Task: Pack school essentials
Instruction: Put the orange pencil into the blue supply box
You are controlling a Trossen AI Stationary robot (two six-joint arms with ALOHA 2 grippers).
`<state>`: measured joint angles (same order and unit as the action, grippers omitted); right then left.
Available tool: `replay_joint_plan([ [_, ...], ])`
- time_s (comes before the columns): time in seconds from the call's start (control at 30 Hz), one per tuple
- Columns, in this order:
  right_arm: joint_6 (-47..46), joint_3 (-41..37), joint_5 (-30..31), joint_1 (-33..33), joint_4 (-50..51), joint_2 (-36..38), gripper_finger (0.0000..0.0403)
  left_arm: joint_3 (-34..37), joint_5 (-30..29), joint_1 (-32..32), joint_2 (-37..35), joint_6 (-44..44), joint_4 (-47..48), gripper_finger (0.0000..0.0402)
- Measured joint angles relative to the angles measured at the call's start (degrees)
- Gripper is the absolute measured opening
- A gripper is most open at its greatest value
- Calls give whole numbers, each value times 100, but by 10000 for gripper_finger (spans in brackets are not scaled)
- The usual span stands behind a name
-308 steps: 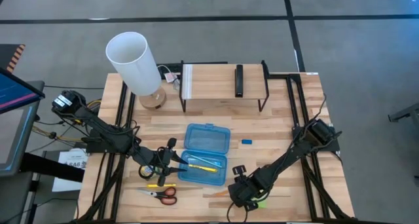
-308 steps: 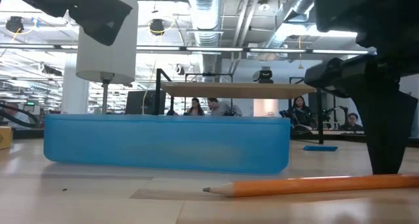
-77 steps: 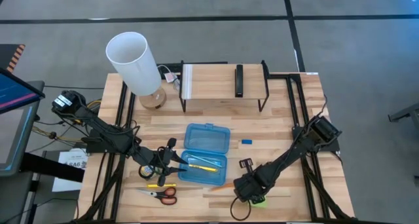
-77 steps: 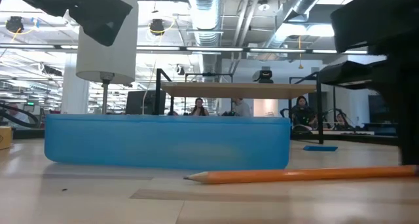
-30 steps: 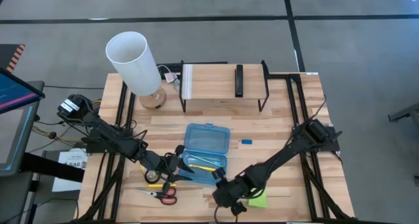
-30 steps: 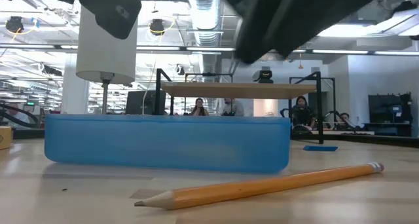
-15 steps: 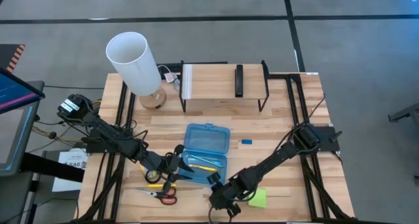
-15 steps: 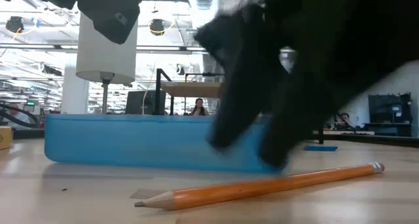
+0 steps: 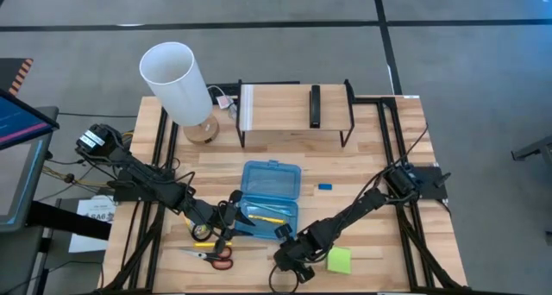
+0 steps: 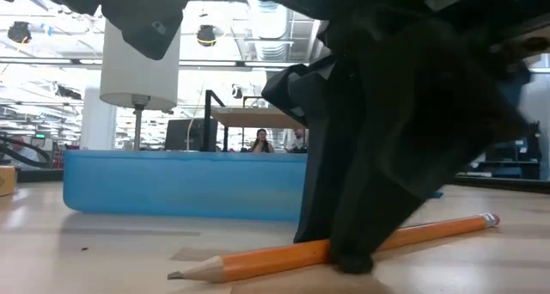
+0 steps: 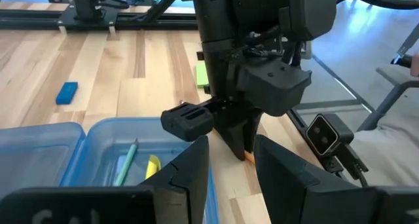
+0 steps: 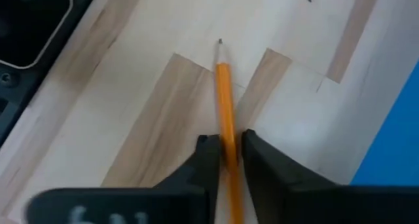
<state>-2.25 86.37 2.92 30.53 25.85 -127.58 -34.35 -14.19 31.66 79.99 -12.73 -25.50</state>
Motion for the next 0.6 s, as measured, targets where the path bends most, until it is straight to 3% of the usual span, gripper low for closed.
replay_joint_plan([
  [0.17,88,-4,2,-27,23,8,16,0,2,0,0,-4,3,109],
  [0.6,62,-104,46,-28,238,539,3,0,2,0,0,-7,31,109],
])
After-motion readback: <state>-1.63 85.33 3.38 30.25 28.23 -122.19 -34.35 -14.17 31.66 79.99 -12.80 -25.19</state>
